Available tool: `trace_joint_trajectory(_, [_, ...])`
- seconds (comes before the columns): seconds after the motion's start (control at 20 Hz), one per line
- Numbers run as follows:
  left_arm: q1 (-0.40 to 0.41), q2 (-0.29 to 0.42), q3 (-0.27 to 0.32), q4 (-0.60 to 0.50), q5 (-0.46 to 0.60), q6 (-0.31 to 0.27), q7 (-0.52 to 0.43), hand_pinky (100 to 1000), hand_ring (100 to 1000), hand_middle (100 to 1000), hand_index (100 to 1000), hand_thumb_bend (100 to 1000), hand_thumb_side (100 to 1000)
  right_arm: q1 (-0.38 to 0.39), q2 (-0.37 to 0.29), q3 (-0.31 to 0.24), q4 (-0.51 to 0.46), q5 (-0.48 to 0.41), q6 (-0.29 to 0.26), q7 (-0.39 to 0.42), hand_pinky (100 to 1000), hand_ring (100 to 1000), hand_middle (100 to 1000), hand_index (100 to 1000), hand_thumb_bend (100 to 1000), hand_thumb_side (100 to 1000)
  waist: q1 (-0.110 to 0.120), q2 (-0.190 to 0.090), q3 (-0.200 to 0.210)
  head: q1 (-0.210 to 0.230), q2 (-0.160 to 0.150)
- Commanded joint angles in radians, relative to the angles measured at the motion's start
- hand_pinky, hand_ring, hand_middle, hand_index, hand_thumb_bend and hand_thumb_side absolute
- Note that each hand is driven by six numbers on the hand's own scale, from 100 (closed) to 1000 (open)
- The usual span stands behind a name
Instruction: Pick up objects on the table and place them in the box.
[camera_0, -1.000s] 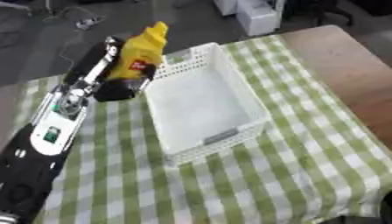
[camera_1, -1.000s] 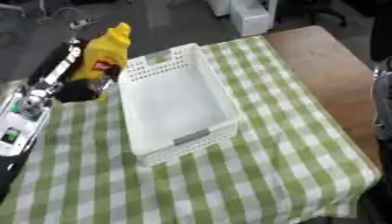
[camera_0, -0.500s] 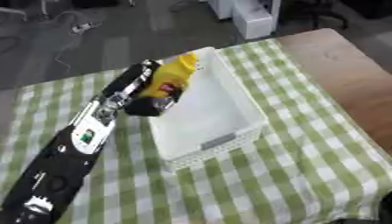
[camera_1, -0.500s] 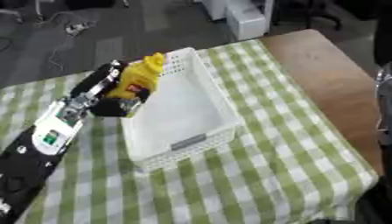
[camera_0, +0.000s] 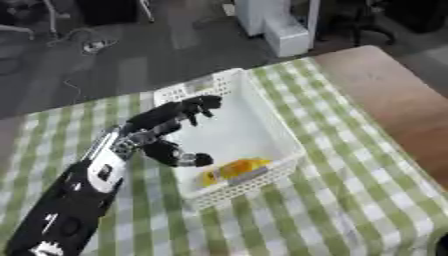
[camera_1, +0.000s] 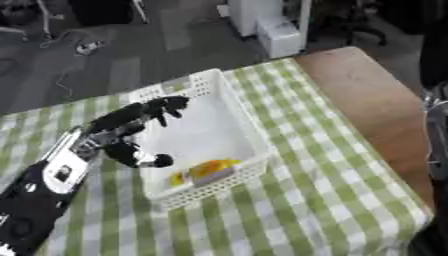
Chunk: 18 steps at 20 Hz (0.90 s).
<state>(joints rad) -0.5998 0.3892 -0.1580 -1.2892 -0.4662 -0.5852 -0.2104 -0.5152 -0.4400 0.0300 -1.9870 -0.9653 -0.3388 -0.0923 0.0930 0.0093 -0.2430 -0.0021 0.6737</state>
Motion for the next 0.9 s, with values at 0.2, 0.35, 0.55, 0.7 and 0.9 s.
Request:
trace_joint_trajectory(0.2, [0.13, 0.15, 0.099, -0.36, 0.303, 0.149, 0.232, 584, 612, 820, 778, 407, 886, 0.011, -0.04, -0.023, -0.013, 0.02, -0.02, -0.011, 100, 468, 622, 666, 331, 607, -0.007, -0.012, 0.033, -0.045, -0.033])
trace_joint_trajectory(0.35, [0.257, 0.166, 0.131, -0.541, 0.36, 0.196, 0.297, 533, 584, 809, 812, 398, 871, 0.027, -0.052, -0.028, -0.013, 0.033, -0.032, -0.011, 100, 468, 622, 666, 328, 606, -0.014, -0.011, 0.061, -0.066, -0.047])
trace_joint_trajectory(0.55, [0.387, 0.123, 0.168, -0.693, 0.39, 0.206, 0.378, 548, 591, 817, 845, 383, 858, 0.062, -0.068, -0.037, -0.013, 0.053, -0.054, -0.009, 100, 468, 623, 668, 324, 607, -0.032, -0.01, 0.107, -0.086, -0.079])
trace_joint_trajectory(0.7, [0.421, 0.074, 0.178, -0.709, 0.429, 0.156, 0.408, 555, 593, 820, 855, 384, 857, 0.113, -0.08, -0.052, -0.013, 0.085, -0.072, -0.013, 100, 468, 625, 669, 321, 609, -0.052, -0.009, 0.15, -0.128, -0.136])
trace_joint_trajectory(0.9, [0.384, 0.055, 0.18, -0.711, 0.481, 0.086, 0.443, 574, 600, 811, 849, 343, 893, 0.165, -0.097, -0.08, -0.013, 0.127, -0.113, -0.022, 100, 468, 623, 668, 319, 606, -0.073, -0.01, 0.19, -0.101, -0.132])
